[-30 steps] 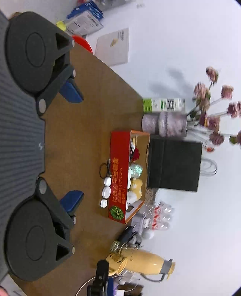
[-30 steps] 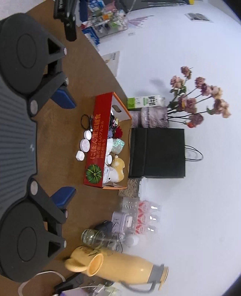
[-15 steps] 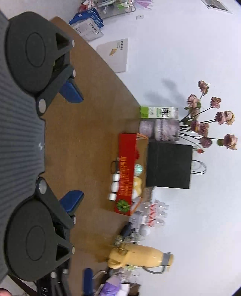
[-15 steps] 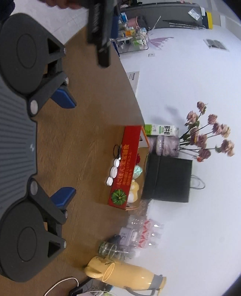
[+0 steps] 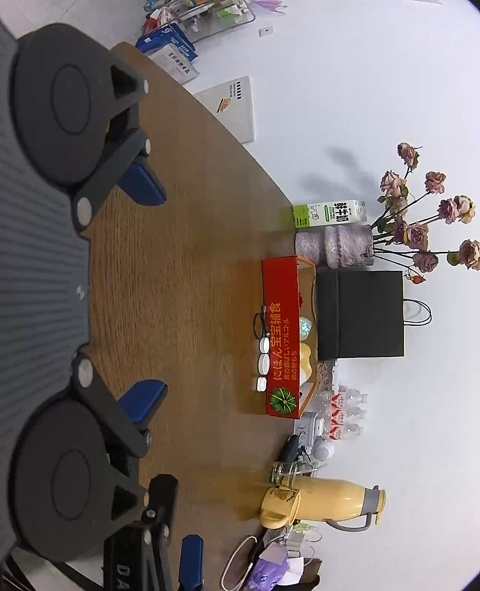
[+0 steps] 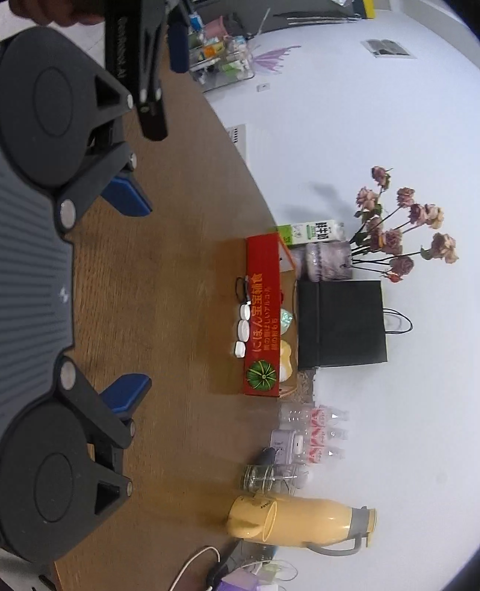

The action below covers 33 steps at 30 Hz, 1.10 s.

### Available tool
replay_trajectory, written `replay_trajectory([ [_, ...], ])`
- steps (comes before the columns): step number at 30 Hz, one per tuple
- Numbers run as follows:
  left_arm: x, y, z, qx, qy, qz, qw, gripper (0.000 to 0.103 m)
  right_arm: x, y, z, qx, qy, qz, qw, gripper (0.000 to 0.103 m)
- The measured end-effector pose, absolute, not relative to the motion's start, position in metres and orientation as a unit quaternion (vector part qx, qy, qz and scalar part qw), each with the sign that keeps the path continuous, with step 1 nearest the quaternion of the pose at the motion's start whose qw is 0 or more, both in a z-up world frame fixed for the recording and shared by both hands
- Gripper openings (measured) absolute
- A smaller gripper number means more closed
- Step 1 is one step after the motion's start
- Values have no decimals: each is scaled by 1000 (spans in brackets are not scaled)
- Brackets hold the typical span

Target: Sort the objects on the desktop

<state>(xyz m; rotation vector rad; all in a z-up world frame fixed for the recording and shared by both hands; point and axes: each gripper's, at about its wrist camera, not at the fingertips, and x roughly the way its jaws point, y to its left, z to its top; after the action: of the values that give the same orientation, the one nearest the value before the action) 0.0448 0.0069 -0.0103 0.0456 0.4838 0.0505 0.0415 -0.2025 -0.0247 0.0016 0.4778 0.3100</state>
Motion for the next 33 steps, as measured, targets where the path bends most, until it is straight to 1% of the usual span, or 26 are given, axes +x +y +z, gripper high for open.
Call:
replay_trajectory([
  [4,44,5,-10,30,238,21,970,103,40,-207,-23,8,223,147,964,92],
  [16,46,4,-16,34,249,18,968,103,47,-207,-32,10,252,141,957,92],
  [21,49,4,-20,35,255,21,966,103,46,-208,-33,19,250,143,957,92],
  [33,97,18,-36,-7,293,26,956,103,85,-214,-54,28,289,126,948,92],
])
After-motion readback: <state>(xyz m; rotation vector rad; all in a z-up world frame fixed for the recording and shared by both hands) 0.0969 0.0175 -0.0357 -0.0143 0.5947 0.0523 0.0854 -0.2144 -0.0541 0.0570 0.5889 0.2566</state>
